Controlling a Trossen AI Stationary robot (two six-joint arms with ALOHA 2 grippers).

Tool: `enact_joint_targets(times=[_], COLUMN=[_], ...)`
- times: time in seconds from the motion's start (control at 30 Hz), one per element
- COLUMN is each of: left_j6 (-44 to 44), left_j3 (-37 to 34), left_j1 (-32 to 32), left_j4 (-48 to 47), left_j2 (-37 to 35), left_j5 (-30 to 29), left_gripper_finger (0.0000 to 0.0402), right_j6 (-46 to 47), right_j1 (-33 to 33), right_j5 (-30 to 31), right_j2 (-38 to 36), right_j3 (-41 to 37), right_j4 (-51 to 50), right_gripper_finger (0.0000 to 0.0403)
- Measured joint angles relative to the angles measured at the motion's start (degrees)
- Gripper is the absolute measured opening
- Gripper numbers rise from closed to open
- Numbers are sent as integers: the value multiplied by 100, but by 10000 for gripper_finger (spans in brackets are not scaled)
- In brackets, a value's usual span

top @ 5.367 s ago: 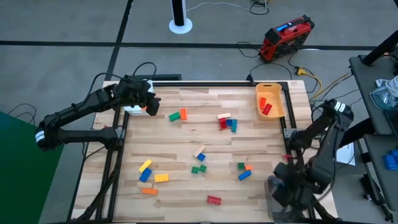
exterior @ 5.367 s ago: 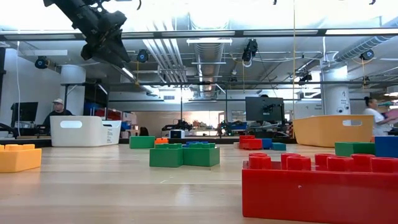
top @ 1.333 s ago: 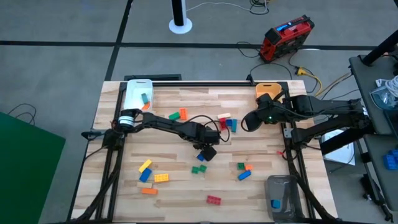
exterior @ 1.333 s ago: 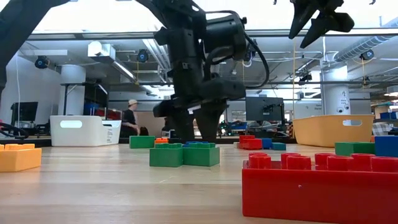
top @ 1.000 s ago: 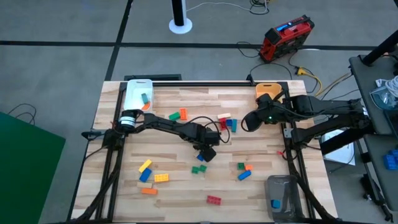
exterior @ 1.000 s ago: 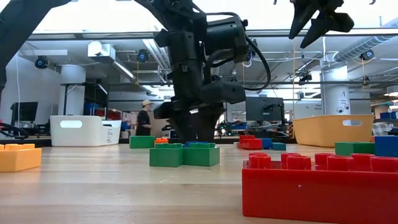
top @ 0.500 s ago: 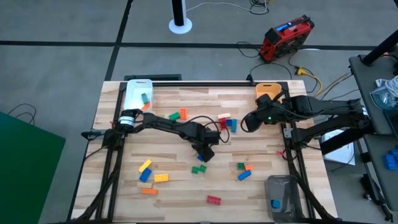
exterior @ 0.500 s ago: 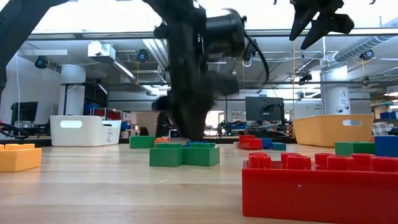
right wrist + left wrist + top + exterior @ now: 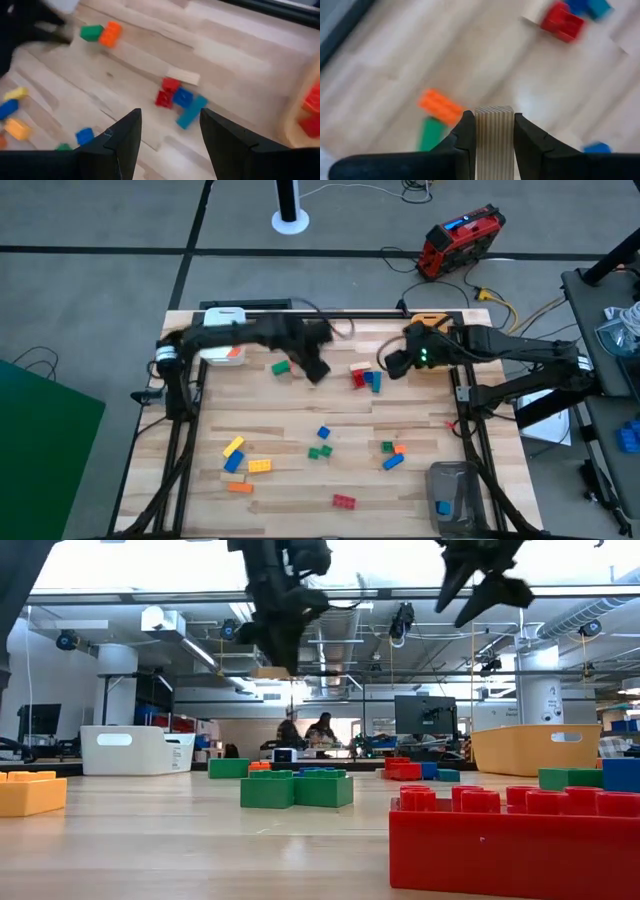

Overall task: Sort blocks by size
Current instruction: Put the bottom big brown block into the white bin

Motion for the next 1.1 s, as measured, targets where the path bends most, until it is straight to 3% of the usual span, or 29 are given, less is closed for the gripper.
enact_joint_targets(times=[0.23, 0.33, 0.63, 0.83, 1.1], left_j6=[449, 518, 798, 831, 647], left_j3=[-873, -1333, -2361, -2886, -3414], left_j1=[1576, 2273, 3864, 4319, 4393], left_j4=[55, 103, 279, 442, 758], left_j2=[-988, -1380, -1968, -1855, -1819], left_j5=[12, 314, 457, 525, 276], left_gripper_finger=[68, 68, 68, 68, 71], right_j6=[-424, -547, -1055, -1326, -1575], right_j1=[-870, -1202, -1917, -2127, -2159], right_j5=[-786, -1086, -1628, -2007, -2169], right_j2=[829, 1286, 2672, 3428, 4068], right_j3=[189, 382, 1545, 2338, 3030], right_j4=[835, 1098, 1164, 1146, 1050], right_gripper_finger=[192, 192, 192, 192, 192])
